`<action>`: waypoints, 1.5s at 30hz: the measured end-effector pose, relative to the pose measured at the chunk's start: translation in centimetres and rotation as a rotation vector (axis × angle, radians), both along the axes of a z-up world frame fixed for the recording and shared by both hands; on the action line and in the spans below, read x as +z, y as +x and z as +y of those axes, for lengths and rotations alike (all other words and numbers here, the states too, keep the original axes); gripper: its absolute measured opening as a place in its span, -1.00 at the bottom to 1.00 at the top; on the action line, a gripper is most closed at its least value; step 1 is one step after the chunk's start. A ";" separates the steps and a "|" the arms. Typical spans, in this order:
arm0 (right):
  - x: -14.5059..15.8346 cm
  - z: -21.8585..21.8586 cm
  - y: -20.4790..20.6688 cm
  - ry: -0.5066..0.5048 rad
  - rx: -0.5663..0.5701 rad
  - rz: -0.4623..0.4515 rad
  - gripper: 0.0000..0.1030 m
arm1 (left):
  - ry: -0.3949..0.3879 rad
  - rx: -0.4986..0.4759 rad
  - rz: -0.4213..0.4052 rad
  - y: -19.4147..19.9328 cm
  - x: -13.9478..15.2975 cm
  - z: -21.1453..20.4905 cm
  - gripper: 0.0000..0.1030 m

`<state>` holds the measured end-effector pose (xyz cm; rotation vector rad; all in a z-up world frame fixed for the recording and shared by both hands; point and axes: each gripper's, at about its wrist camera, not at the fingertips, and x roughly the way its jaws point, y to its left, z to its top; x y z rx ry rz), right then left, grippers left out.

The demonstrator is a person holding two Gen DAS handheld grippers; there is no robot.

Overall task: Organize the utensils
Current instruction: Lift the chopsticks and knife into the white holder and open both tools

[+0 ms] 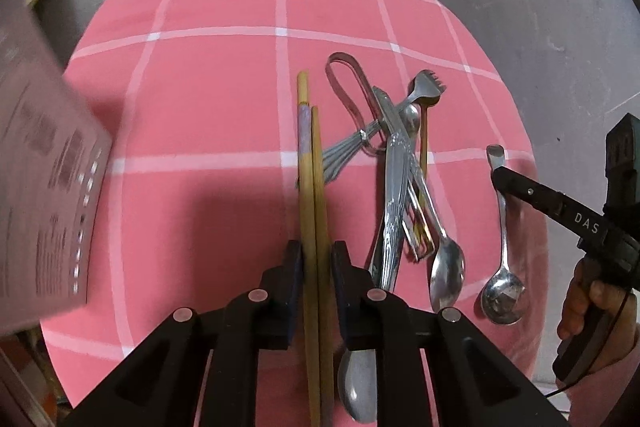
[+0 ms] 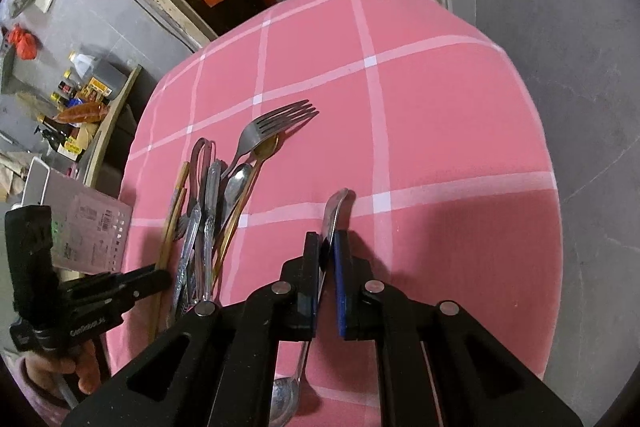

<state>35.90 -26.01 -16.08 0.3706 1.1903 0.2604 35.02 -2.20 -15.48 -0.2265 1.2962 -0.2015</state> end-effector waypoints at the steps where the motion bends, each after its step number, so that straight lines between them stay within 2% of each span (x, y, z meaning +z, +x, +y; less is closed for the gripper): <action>1: -0.2 0.1 0.1 0.007 -0.004 0.006 -0.87 | -0.006 -0.005 0.008 0.4 0.0 0.0 -0.70; 8: -0.3 -0.3 -1.4 0.108 -0.070 -0.013 -0.96 | -0.065 0.002 0.035 1.0 -0.3 0.8 -0.78; 11: 1.2 0.0 -3.6 0.117 -0.092 -0.079 -0.96 | -0.105 0.001 -0.010 -0.9 0.9 1.7 -0.86; 21: 6.8 1.6 -10.3 0.078 -0.129 -0.264 -0.96 | -0.188 -0.053 -0.243 -6.3 6.6 2.7 -0.87; 26: 10.0 1.8 -12.0 0.074 -0.135 -0.363 -0.96 | -0.212 -0.076 -0.328 -8.4 9.1 3.6 -0.87; 30: 13.6 3.2 -12.5 0.074 -0.108 -0.474 -0.96 | -0.252 -0.073 -0.461 -9.6 12.8 4.7 -0.87; 36: 19.0 7.1 -11.4 0.117 -0.046 -0.627 -0.96 | -0.264 -0.019 -0.686 -10.3 18.9 8.7 -0.87; 41: 22.4 12.2 -9.5 0.157 0.027 -0.723 -0.96 | -0.245 0.069 -0.833 -9.3 22.4 13.1 -0.87; 45: 24.2 16.1 -8.4 0.156 0.082 -0.793 -0.96 | -0.238 0.149 -0.916 -8.0 24.0 16.9 -0.87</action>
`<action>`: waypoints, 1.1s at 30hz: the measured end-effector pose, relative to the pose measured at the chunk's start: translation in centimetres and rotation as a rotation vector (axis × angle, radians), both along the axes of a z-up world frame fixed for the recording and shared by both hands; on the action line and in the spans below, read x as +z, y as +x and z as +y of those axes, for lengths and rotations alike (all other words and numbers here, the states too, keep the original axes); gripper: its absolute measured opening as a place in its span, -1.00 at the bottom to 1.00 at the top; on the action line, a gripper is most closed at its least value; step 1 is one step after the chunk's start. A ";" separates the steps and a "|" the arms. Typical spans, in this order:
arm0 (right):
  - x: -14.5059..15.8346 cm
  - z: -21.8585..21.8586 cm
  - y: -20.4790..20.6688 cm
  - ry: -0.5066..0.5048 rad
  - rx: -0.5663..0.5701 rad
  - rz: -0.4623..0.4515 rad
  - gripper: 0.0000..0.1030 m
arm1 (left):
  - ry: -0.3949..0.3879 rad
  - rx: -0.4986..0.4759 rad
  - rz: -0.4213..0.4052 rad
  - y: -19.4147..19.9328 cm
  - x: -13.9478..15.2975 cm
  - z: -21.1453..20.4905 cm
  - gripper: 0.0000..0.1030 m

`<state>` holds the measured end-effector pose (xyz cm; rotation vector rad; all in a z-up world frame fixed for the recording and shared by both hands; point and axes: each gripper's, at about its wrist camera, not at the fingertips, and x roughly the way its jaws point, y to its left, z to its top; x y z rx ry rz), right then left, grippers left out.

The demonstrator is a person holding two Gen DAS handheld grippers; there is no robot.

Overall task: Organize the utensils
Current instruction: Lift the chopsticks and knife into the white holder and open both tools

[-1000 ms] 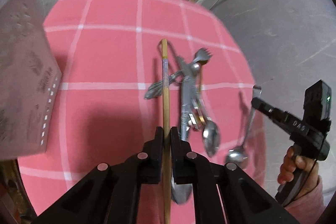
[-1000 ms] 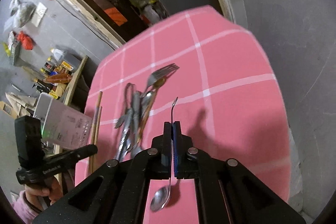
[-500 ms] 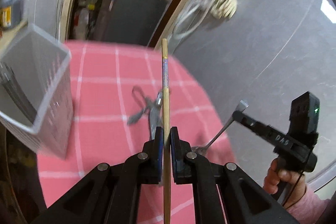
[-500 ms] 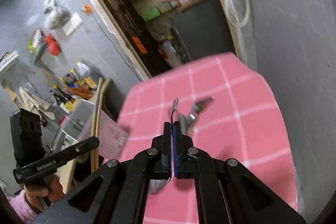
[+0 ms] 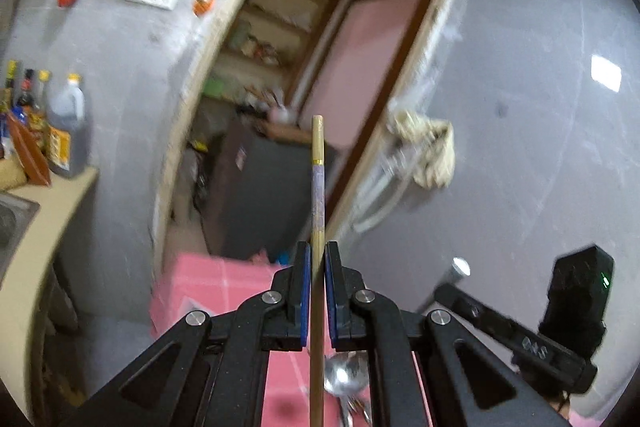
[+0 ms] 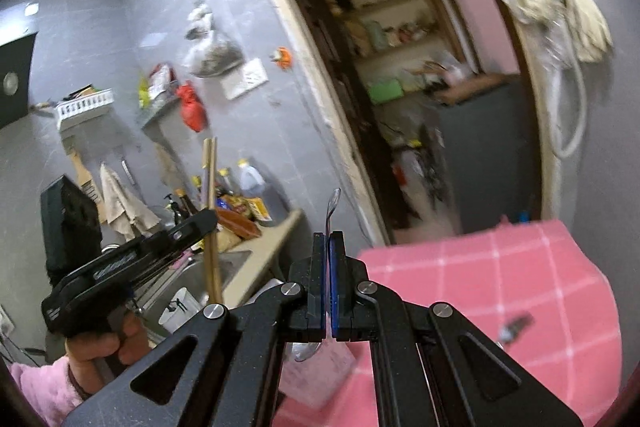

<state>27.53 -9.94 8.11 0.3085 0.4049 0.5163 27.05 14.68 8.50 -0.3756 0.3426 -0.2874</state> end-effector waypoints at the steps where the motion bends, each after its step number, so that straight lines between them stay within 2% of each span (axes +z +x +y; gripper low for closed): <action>1: 0.2 1.1 0.2 -0.006 0.009 -0.010 -0.96 | -0.001 0.016 -0.012 0.5 0.1 0.3 -0.87; 4: 0.4 3.5 1.2 -0.041 0.032 -0.037 -0.96 | -0.002 0.050 -0.036 1.7 0.1 1.2 -0.87; 9: -0.6 6.4 2.4 -0.111 0.080 -0.047 -0.96 | 0.012 0.101 -0.073 2.6 -1.7 2.4 -0.87; 15: -1.9 8.6 3.3 -0.206 0.116 -0.045 -0.96 | 0.026 0.182 -0.122 0.9 -4.4 2.9 -0.87; 21: -3.1 10.2 3.7 -0.261 0.151 -0.028 -0.96 | 0.067 0.225 -0.181 0.1 -5.6 2.3 -0.86; 25: -4.0 10.9 3.7 -0.285 0.177 -0.005 -0.96 | 0.082 0.227 -0.178 -0.1 -6.2 2.2 -0.86; 33: -5.6 11.5 3.4 -0.302 0.220 0.035 -0.96 | 0.094 0.217 -0.123 -1.4 -7.7 2.6 -0.86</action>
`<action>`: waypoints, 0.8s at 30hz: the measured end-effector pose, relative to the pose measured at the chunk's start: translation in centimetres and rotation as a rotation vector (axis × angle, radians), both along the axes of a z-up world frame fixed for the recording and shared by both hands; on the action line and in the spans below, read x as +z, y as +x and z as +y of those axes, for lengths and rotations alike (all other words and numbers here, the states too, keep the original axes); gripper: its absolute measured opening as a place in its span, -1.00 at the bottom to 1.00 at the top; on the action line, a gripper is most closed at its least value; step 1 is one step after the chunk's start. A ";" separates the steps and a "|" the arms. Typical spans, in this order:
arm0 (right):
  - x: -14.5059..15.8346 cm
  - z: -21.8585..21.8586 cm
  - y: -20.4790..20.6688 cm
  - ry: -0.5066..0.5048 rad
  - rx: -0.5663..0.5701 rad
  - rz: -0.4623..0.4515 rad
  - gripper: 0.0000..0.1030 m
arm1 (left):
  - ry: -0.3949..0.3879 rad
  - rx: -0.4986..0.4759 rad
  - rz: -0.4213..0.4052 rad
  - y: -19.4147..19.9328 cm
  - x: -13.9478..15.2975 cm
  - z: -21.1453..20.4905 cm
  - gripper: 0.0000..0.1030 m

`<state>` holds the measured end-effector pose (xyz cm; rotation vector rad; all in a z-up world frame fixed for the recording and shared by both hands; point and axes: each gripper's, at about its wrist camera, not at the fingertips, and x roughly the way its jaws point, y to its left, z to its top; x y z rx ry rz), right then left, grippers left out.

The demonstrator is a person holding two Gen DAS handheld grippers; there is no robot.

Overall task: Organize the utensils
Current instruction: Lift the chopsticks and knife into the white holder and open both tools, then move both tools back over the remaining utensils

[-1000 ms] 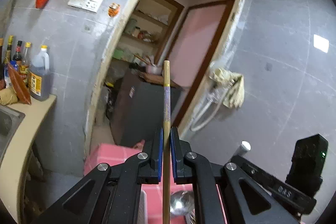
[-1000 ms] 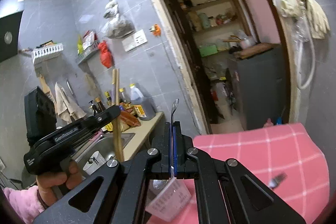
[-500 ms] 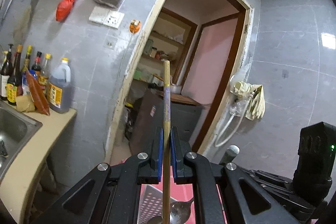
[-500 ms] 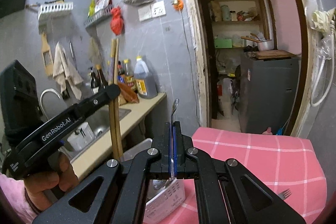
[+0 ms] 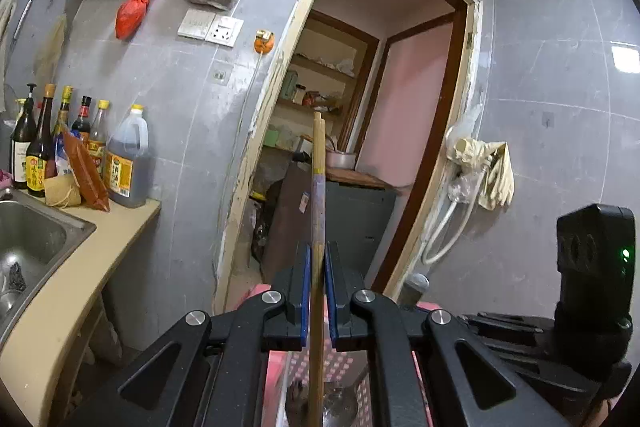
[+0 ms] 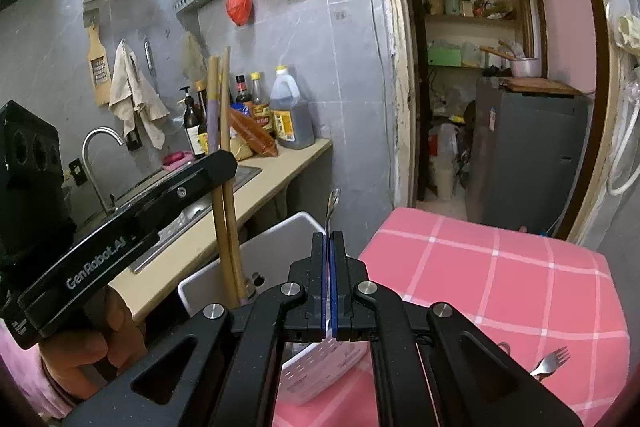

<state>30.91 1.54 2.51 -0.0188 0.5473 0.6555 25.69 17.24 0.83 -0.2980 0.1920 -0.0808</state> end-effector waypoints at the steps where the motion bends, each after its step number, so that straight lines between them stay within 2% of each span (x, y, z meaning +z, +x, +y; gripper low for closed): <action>1: -0.2 0.0 0.0 0.002 0.003 0.010 -0.95 | 0.002 -0.003 0.009 -0.1 -0.1 0.0 -0.86; 5: -0.7 -0.2 0.0 0.021 0.005 0.042 -0.94 | 0.010 -0.023 0.043 -0.7 -0.2 0.2 -0.86; 10: -1.4 -1.0 -0.1 0.059 -0.005 0.077 -0.93 | -0.015 -0.035 0.070 -1.2 -0.3 0.8 -0.85; 13: -1.8 -1.5 -0.3 0.073 -0.014 0.088 -0.92 | -0.027 -0.041 0.083 -1.4 -0.3 1.0 -0.76; 17: -1.9 -2.3 -0.6 0.093 -0.028 0.086 -0.70 | -0.034 -0.051 0.098 -1.5 -0.6 0.9 -0.59; 21: -1.5 -3.5 -0.9 0.115 -0.055 0.068 -0.63 | -0.040 -0.055 0.113 -1.7 -0.8 0.6 -0.51; 23: -1.2 -4.3 -1.2 0.122 -0.078 0.054 -0.53 | -0.040 -0.057 0.114 -1.7 -0.8 0.5 -0.30; 24: -1.0 -4.5 -1.3 0.125 -0.087 0.050 -0.45 | -0.039 -0.056 0.114 -1.8 -0.8 0.4 -0.27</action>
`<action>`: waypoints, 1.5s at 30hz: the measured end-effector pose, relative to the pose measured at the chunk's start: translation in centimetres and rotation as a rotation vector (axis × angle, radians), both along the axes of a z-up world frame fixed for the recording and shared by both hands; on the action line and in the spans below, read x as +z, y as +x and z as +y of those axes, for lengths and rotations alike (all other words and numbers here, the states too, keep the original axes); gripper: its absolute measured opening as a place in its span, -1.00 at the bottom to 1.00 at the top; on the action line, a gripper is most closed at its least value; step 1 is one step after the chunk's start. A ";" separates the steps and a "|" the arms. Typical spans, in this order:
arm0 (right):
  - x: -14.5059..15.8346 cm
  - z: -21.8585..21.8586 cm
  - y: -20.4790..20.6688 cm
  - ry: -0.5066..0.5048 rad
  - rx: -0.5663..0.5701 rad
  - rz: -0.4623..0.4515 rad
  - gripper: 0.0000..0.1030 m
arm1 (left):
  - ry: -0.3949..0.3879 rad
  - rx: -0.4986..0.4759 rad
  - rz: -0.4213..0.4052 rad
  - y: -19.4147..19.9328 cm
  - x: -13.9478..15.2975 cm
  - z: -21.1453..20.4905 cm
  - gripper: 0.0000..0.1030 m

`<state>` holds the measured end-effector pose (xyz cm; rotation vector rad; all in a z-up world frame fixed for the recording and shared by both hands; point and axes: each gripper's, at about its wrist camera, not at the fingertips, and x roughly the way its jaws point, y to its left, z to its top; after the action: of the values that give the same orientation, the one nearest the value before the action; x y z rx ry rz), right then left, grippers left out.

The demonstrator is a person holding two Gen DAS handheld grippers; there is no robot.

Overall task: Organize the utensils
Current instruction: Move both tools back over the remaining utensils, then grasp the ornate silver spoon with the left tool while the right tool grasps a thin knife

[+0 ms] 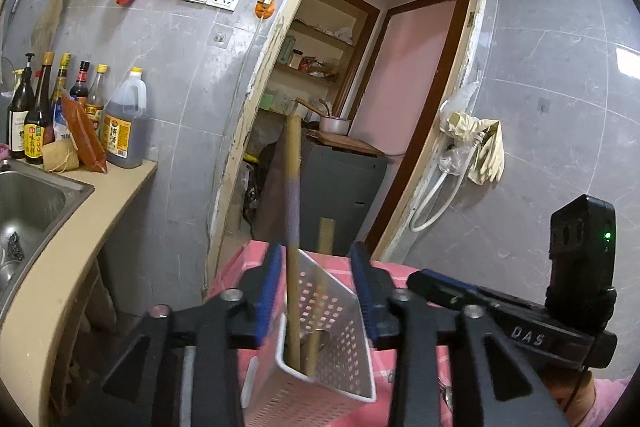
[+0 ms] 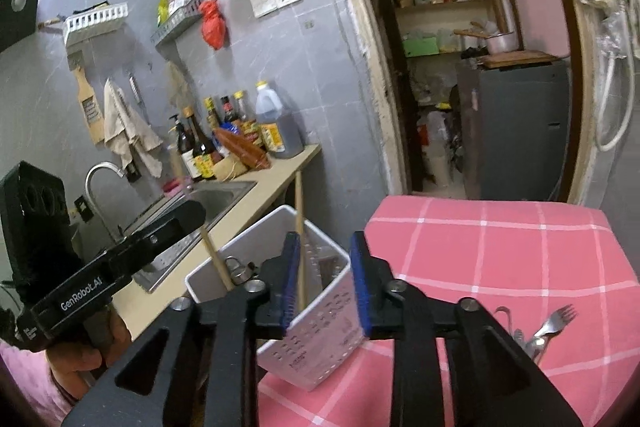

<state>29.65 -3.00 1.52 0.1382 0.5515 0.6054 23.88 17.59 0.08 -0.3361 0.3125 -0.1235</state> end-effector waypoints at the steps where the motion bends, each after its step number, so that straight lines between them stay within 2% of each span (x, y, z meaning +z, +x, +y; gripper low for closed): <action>1: 0.1 -0.4 -0.1 0.006 -0.012 -0.004 -0.43 | 0.004 0.001 0.001 0.0 0.0 -0.1 -0.23; 4: 0.6 -1.7 -0.5 0.015 -0.056 -0.021 -0.25 | 0.010 -0.001 0.012 0.1 0.0 -0.5 -0.07; 6: 1.0 -2.6 -0.8 0.022 -0.089 -0.039 -0.01 | 0.012 0.004 0.013 0.1 0.1 -0.8 0.04; 8: 1.5 -3.7 -1.1 0.028 -0.123 -0.060 0.11 | 0.013 0.022 0.011 -0.1 0.3 -1.1 0.24; 12: 2.3 -6.1 -1.9 0.024 -0.205 -0.109 0.52 | 0.025 0.064 -0.005 -0.6 0.9 -1.9 0.57; 13: 2.6 -6.7 -2.1 0.022 -0.228 -0.123 0.57 | 0.036 0.076 -0.005 -0.6 1.1 -2.3 0.64; 15: 2.9 -8.1 -2.6 0.014 -0.272 -0.150 0.80 | 0.064 0.099 -0.008 -0.8 1.4 -3.1 0.78; 16: 3.0 -8.7 -2.9 0.011 -0.288 -0.161 0.84 | 0.084 0.114 -0.014 -1.0 1.6 -3.7 0.87; 19: 3.1 -10.8 -3.7 -0.009 -0.331 -0.186 0.88 | 0.131 0.149 -0.031 -1.5 2.0 -5.3 0.99; 20: 3.0 -11.4 -3.9 -0.017 -0.340 -0.188 0.96 | 0.141 0.154 -0.033 -1.6 2.0 -5.8 0.99; 24: 2.7 -13.9 -4.6 -0.052 -0.380 -0.199 0.98 | 0.188 0.171 -0.036 -1.9 2.0 -8.2 0.99; 36: -0.1 -20.1 -5.2 -0.098 -0.420 -0.208 0.98 | 0.231 0.115 -0.031 -1.8 0.0 -15.4 0.99; 39: -2.0 -21.3 -4.5 -0.103 -0.419 -0.167 0.98 | 0.236 0.101 -0.004 -1.4 -1.5 -16.9 0.99; 45: -6.3 -23.5 -2.2 -0.092 -0.387 -0.064 0.98 | 0.223 0.052 0.117 0.8 -5.4 -18.8 0.99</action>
<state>27.42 -26.46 -4.80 0.1336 0.4735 0.2071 24.64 -1.18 -5.31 -0.1304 0.4293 -0.0177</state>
